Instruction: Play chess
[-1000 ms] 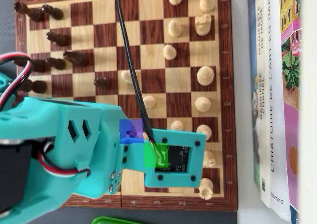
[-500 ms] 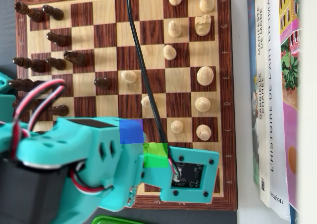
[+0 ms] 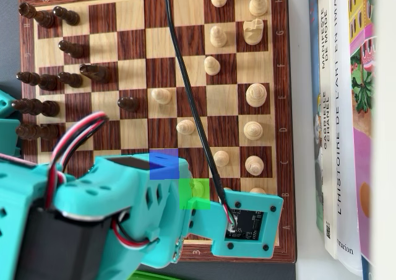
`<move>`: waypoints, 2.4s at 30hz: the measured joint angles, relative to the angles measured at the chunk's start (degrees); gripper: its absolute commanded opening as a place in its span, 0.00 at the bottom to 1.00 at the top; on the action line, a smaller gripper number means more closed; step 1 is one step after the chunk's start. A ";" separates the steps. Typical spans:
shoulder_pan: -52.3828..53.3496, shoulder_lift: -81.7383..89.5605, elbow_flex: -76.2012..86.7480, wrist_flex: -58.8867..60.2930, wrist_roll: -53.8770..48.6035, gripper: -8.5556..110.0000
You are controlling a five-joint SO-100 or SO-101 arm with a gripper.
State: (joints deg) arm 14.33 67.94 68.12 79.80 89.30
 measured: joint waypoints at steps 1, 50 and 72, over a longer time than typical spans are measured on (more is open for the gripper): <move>0.18 0.00 0.00 0.00 0.00 0.14; 0.35 27.07 13.89 -0.09 -1.41 0.20; -7.56 75.94 60.47 -19.16 -1.32 0.20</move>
State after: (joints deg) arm 6.77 143.88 128.58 60.64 87.98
